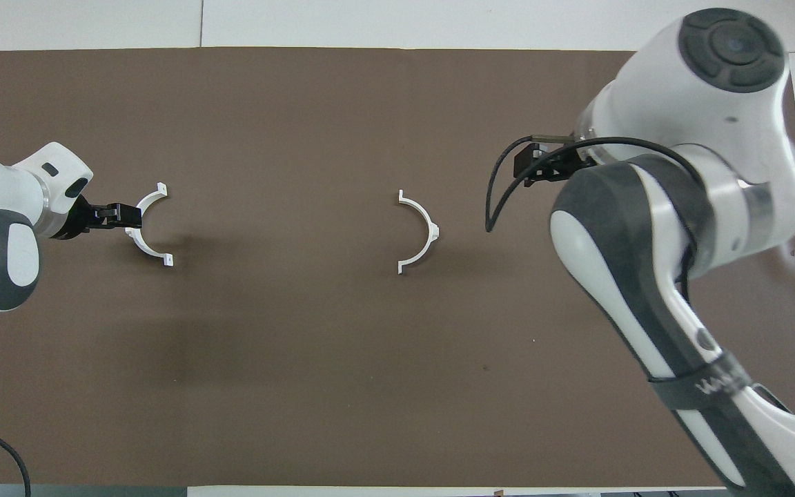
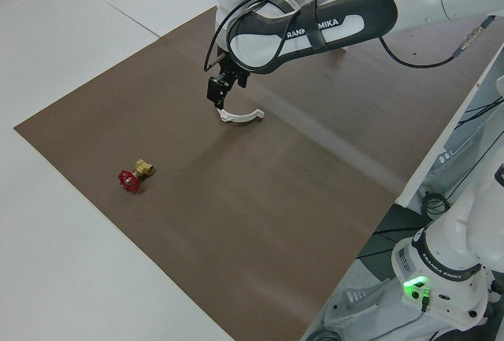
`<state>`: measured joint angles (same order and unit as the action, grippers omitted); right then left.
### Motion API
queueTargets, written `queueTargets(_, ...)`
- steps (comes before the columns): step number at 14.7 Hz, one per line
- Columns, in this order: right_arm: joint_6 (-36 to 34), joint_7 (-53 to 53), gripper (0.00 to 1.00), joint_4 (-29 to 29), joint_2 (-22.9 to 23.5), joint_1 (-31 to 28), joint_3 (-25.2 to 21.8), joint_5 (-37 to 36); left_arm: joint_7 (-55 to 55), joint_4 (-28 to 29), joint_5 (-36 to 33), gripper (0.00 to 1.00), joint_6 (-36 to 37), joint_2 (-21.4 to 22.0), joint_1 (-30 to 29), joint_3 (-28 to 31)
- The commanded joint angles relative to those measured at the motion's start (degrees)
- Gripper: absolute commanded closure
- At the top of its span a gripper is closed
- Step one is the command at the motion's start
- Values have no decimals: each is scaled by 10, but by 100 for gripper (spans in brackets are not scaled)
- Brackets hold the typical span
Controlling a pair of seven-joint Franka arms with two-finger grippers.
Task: Assemble drain pipe with both arms
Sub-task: 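Release the half-ring with the right gripper while the left gripper grasps the other half, then carry the second half-ring with the left gripper toward the placed half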
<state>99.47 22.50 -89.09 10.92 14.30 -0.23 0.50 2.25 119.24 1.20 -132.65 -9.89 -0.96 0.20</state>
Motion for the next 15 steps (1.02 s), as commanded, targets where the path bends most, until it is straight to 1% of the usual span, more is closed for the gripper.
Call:
queueTargets(1, -72, -11, 0, -8, -76, -29, 8, 1, 5, 16, 0, 16, -52, -23, 4, 2)
queueTargets(2, -110, -24, 0, 6, -97, -39, 6, 3, 5, 16, 0, 20, -64, -32, 4, 2)
queueTargets(3, -141, -38, 0, 25, -104, -49, 5, -2, 5, 16, 0, 24, -66, -36, 5, 2)
queueTargets(4, -184, -52, 0, 50, -104, -60, 5, -4, 5, 16, 0, 30, -66, -36, 4, 2)
queueTargets(5, -203, -61, 0, 60, -104, -66, 5, -5, 5, 16, 0, 41, -67, -37, 4, 2)
queueTargets(6, -200, -65, 0, 53, -106, -72, 5, -8, 5, 16, 0, 51, -67, -37, 4, 2)
queueTargets(7, -181, -70, 0, 27, -115, -84, 7, -8, 5, 16, 0, 70, -64, -37, 3, 2)
queueTargets(8, -170, -79, 0, 3, -126, -91, 7, -7, 5, 15, 0, 100, -59, -36, 4, 2)
queueTargets(10, -169, -101, 0, 2, -126, -89, 2, -9, 5, 15, 0, 100, -47, -31, 5, 3)
queueTargets(12, -170, -105, 0, 15, -118, -94, 2, -18, 4, 13, 0, 100, -39, -21, 5, 2)
queueTargets(15, -171, -115, 0, 16, -114, -96, 2, -20, -3, -3, -1, 100, -9, -3, 32, 3)
